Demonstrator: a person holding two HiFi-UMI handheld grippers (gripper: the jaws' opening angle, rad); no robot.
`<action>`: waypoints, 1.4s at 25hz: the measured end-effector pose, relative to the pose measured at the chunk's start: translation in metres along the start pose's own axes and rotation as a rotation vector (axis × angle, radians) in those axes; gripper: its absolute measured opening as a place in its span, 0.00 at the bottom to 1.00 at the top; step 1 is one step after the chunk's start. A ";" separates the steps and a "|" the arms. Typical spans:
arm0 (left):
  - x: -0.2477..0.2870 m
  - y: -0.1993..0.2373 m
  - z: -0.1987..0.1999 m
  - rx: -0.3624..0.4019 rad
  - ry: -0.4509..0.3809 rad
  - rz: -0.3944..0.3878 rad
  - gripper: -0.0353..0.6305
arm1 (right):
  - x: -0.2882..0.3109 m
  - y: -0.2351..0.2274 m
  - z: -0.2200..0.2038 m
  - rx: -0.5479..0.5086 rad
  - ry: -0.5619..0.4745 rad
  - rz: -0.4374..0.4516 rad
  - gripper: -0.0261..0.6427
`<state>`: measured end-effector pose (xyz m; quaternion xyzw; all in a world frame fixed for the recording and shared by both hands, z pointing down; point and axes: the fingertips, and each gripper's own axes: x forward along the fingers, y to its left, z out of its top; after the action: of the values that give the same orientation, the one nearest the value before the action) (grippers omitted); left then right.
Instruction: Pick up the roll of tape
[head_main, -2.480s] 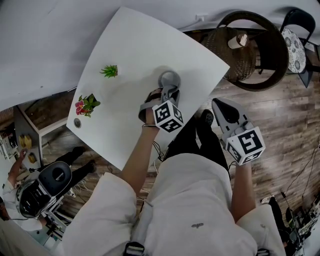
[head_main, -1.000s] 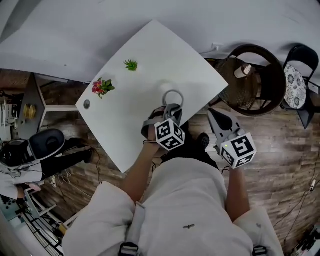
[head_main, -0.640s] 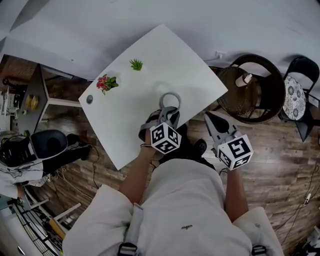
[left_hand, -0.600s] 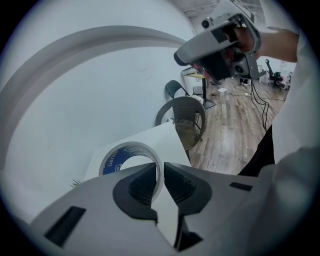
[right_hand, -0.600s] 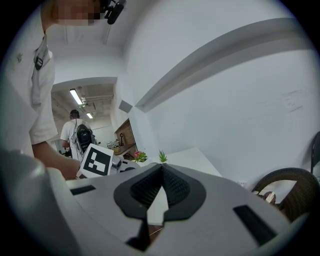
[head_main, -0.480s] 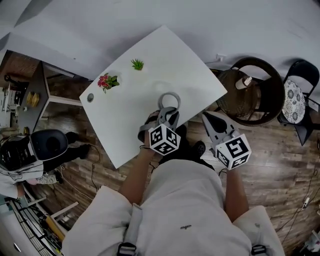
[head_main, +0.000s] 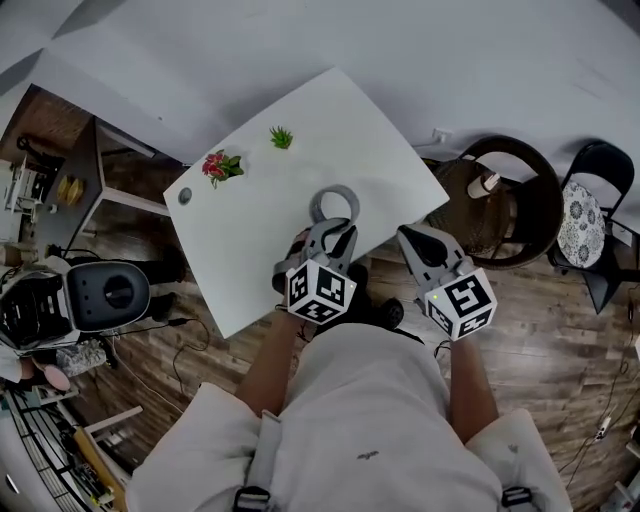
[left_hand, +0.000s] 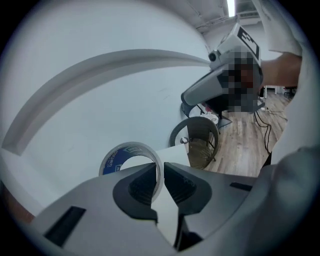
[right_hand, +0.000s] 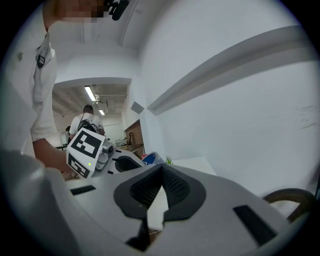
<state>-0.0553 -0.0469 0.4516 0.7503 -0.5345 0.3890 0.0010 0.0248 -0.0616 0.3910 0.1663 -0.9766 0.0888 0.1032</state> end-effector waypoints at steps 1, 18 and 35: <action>-0.004 0.005 0.006 -0.019 -0.023 0.011 0.14 | 0.001 -0.001 0.003 -0.008 -0.005 0.000 0.05; -0.061 0.026 0.068 -0.212 -0.277 0.064 0.14 | -0.010 -0.004 0.038 -0.075 -0.074 -0.011 0.05; -0.084 0.031 0.083 -0.340 -0.389 0.054 0.14 | -0.023 -0.001 0.056 -0.092 -0.112 -0.031 0.05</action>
<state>-0.0421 -0.0277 0.3322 0.7854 -0.6024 0.1419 0.0141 0.0364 -0.0667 0.3318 0.1810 -0.9813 0.0327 0.0572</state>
